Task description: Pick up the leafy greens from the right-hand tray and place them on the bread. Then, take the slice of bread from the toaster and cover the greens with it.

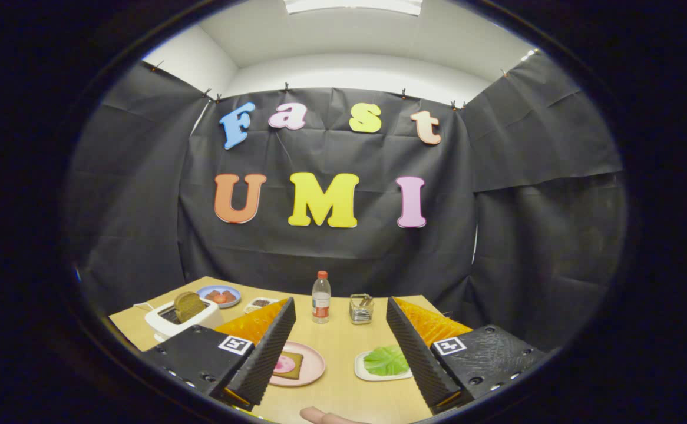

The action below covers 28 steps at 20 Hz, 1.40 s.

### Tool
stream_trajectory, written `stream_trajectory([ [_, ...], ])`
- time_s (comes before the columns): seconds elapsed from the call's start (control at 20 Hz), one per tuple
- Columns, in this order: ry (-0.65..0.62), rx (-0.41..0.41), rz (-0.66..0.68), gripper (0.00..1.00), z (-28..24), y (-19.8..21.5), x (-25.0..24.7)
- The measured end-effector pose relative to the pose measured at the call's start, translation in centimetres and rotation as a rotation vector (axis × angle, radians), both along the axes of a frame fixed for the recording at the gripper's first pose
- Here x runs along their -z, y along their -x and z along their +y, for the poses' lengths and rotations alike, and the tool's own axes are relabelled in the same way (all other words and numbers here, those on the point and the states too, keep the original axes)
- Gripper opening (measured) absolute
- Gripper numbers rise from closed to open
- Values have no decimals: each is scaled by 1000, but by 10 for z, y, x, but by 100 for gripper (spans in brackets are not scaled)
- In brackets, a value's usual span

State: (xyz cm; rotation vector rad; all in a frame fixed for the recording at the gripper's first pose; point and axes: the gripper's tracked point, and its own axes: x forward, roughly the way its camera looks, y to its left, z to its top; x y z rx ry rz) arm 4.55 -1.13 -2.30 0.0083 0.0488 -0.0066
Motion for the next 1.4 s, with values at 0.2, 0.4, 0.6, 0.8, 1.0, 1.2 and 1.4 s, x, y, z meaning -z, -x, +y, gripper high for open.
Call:
stream_trajectory([
  [0.2, -25, 75, 50, 95, -39, -30, 19],
  [0.4, -28, 125, 117, 95, -77, -64, 47],
  [0.6, 24, 121, 243, 95, -101, -102, 89],
  [0.8, 15, 92, 368, 95, -120, -133, 132],
  [1.0, 14, 123, 472, 96, -146, -160, 172],
  [1.2, -21, 136, 563, 95, -161, -180, 211],
  [1.4, -109, 99, 632, 95, -162, -203, 245],
])
